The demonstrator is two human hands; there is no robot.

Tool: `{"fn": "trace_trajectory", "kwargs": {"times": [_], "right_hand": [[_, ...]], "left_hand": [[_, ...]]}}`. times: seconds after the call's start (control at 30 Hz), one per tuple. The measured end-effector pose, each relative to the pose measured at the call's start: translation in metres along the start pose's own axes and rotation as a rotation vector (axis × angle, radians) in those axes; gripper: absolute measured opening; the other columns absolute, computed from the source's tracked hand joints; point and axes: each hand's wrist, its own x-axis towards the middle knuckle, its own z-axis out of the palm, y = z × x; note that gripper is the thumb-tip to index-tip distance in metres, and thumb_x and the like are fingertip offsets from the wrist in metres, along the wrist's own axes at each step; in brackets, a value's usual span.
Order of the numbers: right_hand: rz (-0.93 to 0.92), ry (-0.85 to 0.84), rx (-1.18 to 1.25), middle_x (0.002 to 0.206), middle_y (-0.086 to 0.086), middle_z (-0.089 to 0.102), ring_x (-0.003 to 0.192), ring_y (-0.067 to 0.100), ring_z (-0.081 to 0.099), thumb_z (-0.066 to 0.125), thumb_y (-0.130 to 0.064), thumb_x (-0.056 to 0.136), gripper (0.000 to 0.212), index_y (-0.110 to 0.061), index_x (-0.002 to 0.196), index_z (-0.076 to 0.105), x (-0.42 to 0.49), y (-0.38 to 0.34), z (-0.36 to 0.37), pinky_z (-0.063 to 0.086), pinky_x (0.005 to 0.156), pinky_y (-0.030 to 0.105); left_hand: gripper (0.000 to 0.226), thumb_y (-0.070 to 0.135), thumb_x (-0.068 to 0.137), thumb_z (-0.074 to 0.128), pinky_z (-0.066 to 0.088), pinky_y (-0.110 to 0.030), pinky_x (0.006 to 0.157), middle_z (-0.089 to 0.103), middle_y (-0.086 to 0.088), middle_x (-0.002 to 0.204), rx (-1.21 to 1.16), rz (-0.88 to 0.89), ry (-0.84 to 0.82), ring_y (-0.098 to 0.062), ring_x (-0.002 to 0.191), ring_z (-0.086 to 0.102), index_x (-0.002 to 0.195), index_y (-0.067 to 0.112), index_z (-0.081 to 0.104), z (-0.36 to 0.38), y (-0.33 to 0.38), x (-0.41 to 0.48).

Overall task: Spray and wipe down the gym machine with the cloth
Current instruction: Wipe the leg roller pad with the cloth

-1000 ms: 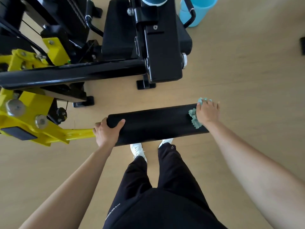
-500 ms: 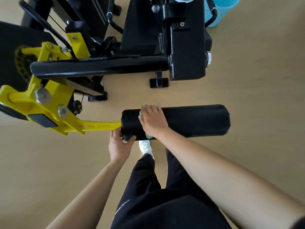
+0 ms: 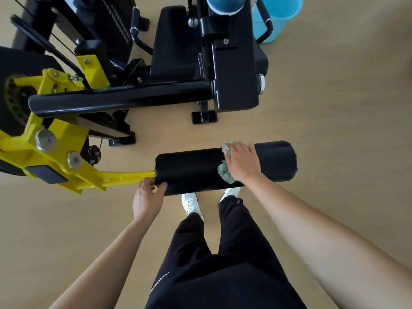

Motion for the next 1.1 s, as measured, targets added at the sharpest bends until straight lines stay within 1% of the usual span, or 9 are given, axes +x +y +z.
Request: {"fn": "trace_trajectory", "kwargs": {"times": [0.07,0.17,0.27,0.37,0.5,0.6,0.83,0.97,1.1], "right_hand": [[0.116,0.027,0.007,0.158,0.007,0.049,0.152,0.025,0.037,0.013,-0.039,0.113,0.059,-0.012,0.157,0.041,-0.003,0.047,-0.008,0.013,0.130,0.052],[0.268,0.017,0.019,0.165,0.009,0.040,0.156,0.027,0.029,0.015,-0.038,0.113,0.058,-0.011,0.160,0.035,-0.007,0.100,-0.018,0.010,0.131,0.051],[0.354,0.010,0.031,0.166,0.011,0.037,0.157,0.032,0.025,0.016,-0.036,0.113,0.057,-0.010,0.160,0.035,0.001,0.121,-0.015,0.004,0.130,0.050],[0.379,0.035,0.033,0.161,0.012,0.045,0.153,0.034,0.031,0.016,-0.037,0.112,0.058,-0.010,0.154,0.046,0.011,0.112,-0.004,0.010,0.129,0.053],[0.148,0.034,0.021,0.152,0.005,0.056,0.146,0.028,0.042,0.010,-0.043,0.109,0.065,-0.014,0.144,0.057,0.014,0.047,0.004,0.021,0.125,0.052],[-0.062,0.013,0.042,0.154,0.003,0.053,0.148,0.026,0.040,0.016,-0.041,0.111,0.058,-0.015,0.150,0.050,0.013,-0.024,0.011,0.022,0.125,0.052],[-0.409,-0.100,-0.036,0.175,0.002,0.013,0.162,0.029,0.008,0.019,-0.044,0.112,0.059,-0.021,0.166,0.016,0.006,-0.150,0.031,0.007,0.129,0.055],[-0.561,-0.085,-0.101,0.176,0.002,0.009,0.163,0.028,0.002,0.022,-0.045,0.113,0.061,-0.023,0.168,0.008,-0.002,-0.145,0.040,0.004,0.131,0.052],[-0.443,-0.027,-0.130,0.176,0.005,0.001,0.163,0.023,-0.006,0.016,-0.043,0.113,0.061,-0.021,0.167,-0.001,-0.014,-0.085,0.037,-0.001,0.132,0.046]], "left_hand": [[0.040,0.041,0.096,0.064,0.045,-0.038,0.085,0.062,-0.005,0.125,-0.022,0.020,0.035,-0.023,0.104,0.061,0.128,0.017,0.059,0.001,0.009,0.005],[0.060,0.049,0.097,0.062,0.047,-0.043,0.098,0.053,-0.009,0.135,-0.032,0.007,0.013,-0.030,0.119,0.055,0.146,0.015,0.051,0.002,0.026,0.022],[0.060,0.054,0.094,0.063,0.048,-0.051,0.103,0.053,-0.013,0.127,0.028,0.001,-0.008,-0.037,0.120,0.054,0.140,0.015,0.058,0.007,0.032,0.038],[0.058,0.052,0.093,0.067,0.051,-0.048,0.099,0.053,-0.010,0.122,-0.011,-0.001,0.024,-0.034,0.115,0.057,0.137,0.015,0.061,0.012,0.031,0.036],[0.061,0.046,0.093,0.070,0.051,-0.040,0.094,0.051,-0.007,0.121,-0.051,0.014,0.063,-0.030,0.111,0.057,0.143,0.014,0.057,0.013,0.028,0.026],[0.056,0.042,0.093,0.072,0.046,-0.034,0.085,0.051,-0.005,0.115,-0.051,0.056,0.069,-0.025,0.101,0.057,0.142,0.016,0.059,0.012,0.024,0.017],[0.043,0.020,0.094,0.071,0.041,-0.031,0.079,0.052,0.000,0.108,-0.014,0.076,0.037,-0.028,0.101,0.064,0.136,0.010,0.063,0.010,0.002,-0.004],[0.042,0.020,0.096,0.069,0.045,-0.031,0.079,0.057,0.003,0.110,-0.014,0.094,-0.018,-0.022,0.098,0.065,0.137,0.018,0.062,0.005,-0.012,-0.010],[0.047,0.020,0.095,0.069,0.044,-0.030,0.079,0.055,0.004,0.114,0.028,0.113,-0.102,-0.017,0.099,0.061,0.141,0.024,0.060,-0.005,-0.014,-0.011]]}}
